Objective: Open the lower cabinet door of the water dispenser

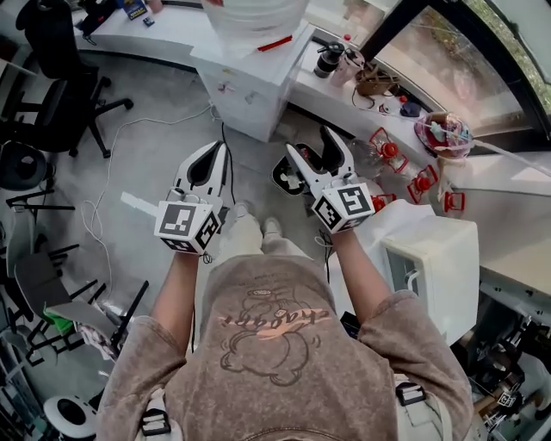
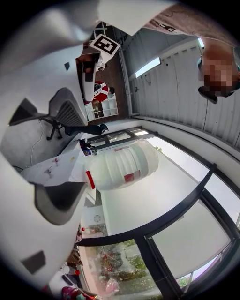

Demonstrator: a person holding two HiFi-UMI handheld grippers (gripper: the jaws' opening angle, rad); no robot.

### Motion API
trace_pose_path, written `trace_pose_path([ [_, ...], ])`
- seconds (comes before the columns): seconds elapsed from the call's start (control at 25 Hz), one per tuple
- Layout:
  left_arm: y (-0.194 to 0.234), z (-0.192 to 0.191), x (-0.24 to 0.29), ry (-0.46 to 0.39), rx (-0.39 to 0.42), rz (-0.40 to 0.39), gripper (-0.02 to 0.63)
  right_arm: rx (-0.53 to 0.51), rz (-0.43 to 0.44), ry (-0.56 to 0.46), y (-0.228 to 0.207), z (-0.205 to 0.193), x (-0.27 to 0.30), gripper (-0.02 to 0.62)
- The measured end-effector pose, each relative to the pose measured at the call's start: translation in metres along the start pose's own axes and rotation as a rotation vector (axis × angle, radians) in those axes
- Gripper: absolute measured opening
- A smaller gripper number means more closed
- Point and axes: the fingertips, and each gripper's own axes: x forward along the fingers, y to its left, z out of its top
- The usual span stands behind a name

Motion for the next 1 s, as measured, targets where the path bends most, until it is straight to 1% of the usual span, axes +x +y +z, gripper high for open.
trace_pose_path([
  [0.12, 0.011, -0.010, 0.008, 0.008, -0.012, 0.005, 0.012, 0.024, -0.027, 0.045, -0.017, -0.028, 0.007, 0.356],
  [0.4, 0.037, -0.054, 0.042, 0.012, -0.001, 0.000, 0.012, 0.017, -0.025, 0.138, -0.047, -0.113, 0.041, 0.357],
  [0.56, 0.055, -0.092, 0.056, 0.015, -0.020, 0.021, 0.012, 0.020, -0.003, 0.207, -0.066, -0.174, 0.065, 0.347],
  [0.72, 0.068, -0.135, 0.061, 0.037, -0.044, 0.028, 0.012, 0.068, 0.009, 0.264, -0.086, -0.240, 0.085, 0.346],
  [0.8, 0.072, -0.158, 0.061, 0.047, -0.039, 0.031, 0.012, 0.087, 0.001, 0.288, -0.097, -0.274, 0.091, 0.375],
  [1.0, 0.083, -0.210, 0.059, 0.070, -0.018, 0.051, 0.012, 0.061, 0.002, 0.360, -0.120, -0.351, 0.111, 0.379],
])
